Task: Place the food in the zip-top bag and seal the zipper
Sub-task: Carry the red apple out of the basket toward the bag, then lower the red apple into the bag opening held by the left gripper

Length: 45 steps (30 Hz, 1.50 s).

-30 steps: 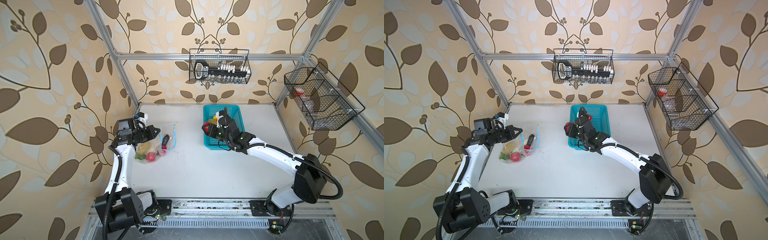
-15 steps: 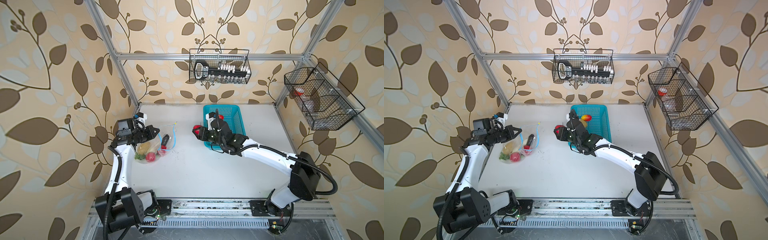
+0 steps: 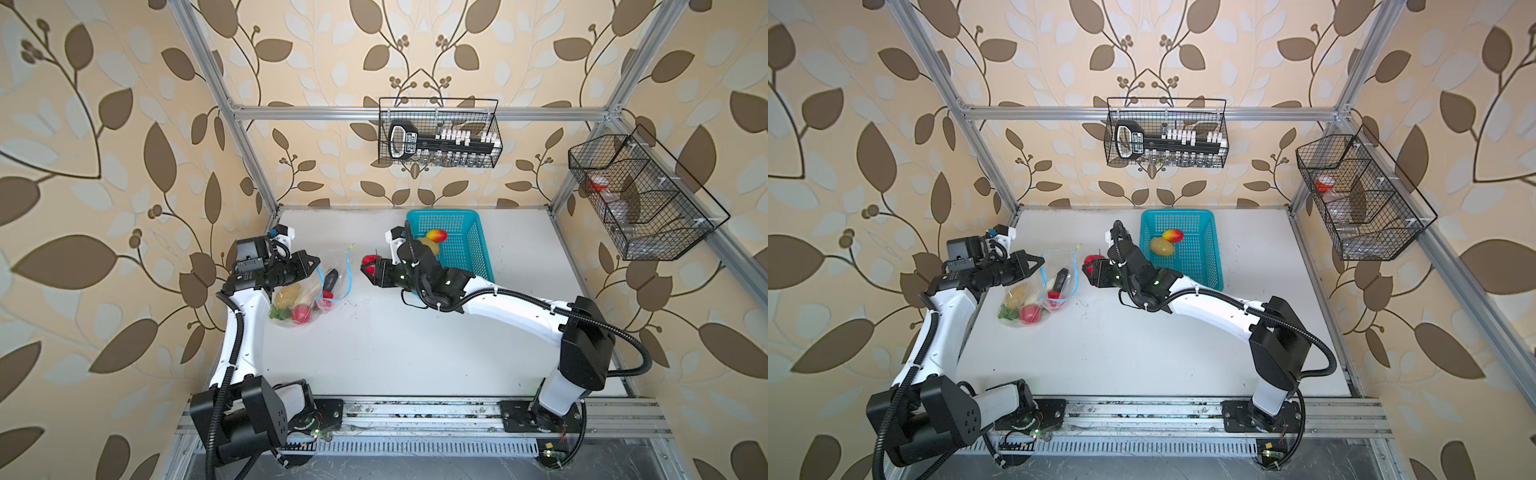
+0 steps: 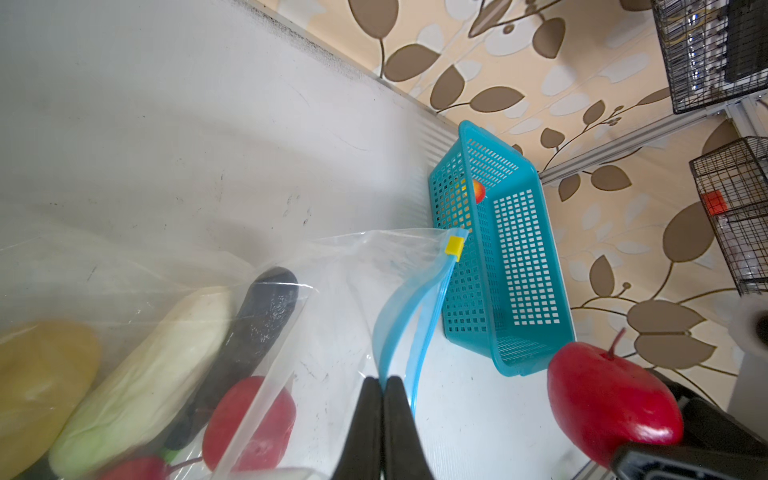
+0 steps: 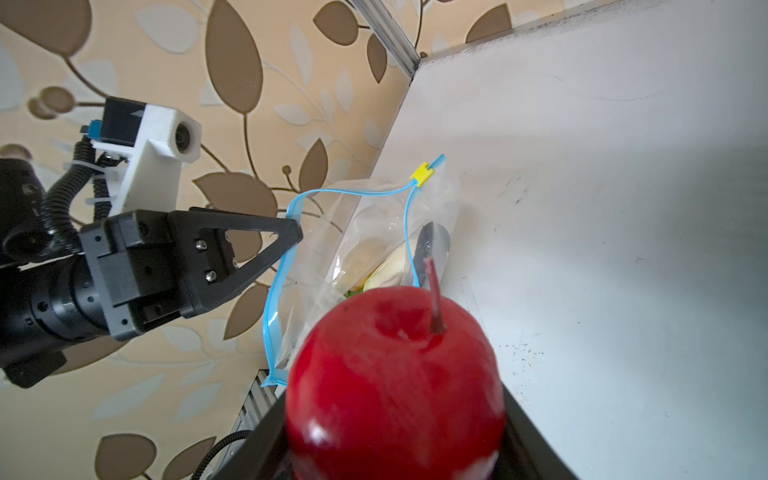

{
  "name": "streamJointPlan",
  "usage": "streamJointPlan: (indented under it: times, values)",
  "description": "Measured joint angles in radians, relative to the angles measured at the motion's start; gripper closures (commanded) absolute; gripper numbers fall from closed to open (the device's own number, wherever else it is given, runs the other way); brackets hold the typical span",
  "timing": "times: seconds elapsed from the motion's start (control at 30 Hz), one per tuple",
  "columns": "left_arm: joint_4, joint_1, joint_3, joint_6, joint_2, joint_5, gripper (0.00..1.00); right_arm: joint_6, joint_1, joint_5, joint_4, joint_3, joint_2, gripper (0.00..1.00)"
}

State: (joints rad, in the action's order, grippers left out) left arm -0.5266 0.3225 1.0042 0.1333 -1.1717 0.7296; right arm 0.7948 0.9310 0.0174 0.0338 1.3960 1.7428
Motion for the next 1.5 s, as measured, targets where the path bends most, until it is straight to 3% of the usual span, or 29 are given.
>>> streamJointPlan:
  times: [0.47, 1.17, 1.5]
  values:
    - [0.000, 0.006, 0.000, 0.000, 0.000, 0.009, 1.00, -0.008, 0.074, -0.005, 0.035, 0.135, 0.108, 0.60]
    - [0.000, 0.007, 0.000, 0.000, 0.032, 0.035, 1.00, -0.012, 0.082, -0.005, 0.135, 0.401, 0.346, 0.60]
    - [0.000, 0.007, 0.000, 0.006, 0.045, 0.053, 1.00, -0.014, 0.081, -0.018, 0.202, 0.554, 0.461, 0.50]
